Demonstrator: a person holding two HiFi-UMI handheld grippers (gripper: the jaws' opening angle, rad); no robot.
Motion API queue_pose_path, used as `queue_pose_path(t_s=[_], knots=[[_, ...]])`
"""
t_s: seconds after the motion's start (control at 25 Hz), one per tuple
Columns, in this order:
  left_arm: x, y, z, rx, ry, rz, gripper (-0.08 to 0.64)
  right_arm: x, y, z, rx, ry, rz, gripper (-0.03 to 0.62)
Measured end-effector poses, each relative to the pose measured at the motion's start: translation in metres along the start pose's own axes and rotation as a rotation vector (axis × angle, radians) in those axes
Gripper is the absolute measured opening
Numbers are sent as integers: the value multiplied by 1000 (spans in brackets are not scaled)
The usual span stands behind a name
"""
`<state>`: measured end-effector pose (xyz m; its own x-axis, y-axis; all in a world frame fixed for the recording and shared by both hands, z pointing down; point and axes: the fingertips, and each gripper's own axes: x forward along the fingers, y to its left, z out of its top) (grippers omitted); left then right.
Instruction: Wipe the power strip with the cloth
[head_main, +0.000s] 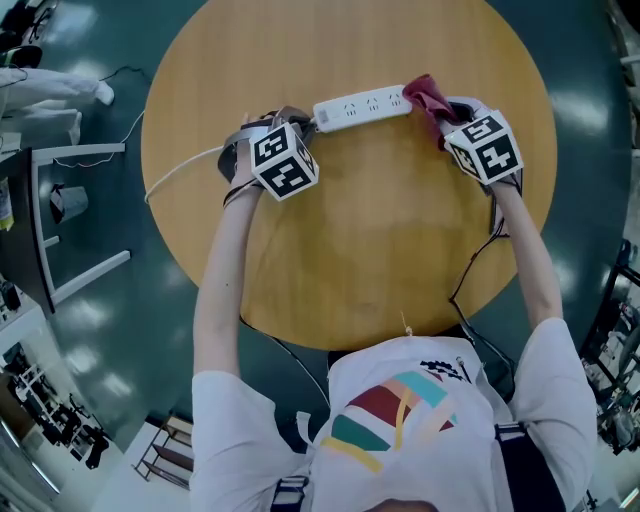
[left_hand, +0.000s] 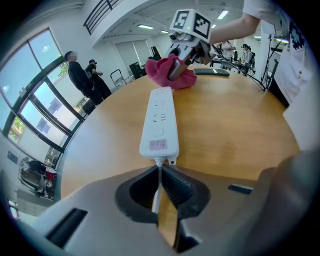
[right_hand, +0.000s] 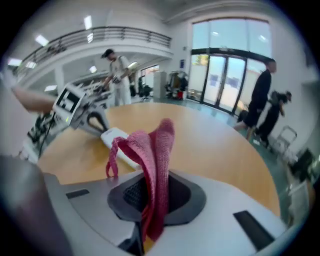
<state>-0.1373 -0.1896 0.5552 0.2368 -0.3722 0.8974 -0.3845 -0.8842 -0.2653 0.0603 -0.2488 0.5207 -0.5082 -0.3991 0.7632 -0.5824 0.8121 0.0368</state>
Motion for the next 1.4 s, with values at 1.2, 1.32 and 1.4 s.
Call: queue_pose_path(t_s=[1.2,1.32,1.4], knots=[[0,-6,2,-28,17,17,71,0,25,-11,690,-67,272,40],[2,-5,-1,-30,18,18,71,-4,32,-18,681,-56,276,40],[3,-6,-1,-30,16,16,71,-8,26,-14,632,-71,258,40]])
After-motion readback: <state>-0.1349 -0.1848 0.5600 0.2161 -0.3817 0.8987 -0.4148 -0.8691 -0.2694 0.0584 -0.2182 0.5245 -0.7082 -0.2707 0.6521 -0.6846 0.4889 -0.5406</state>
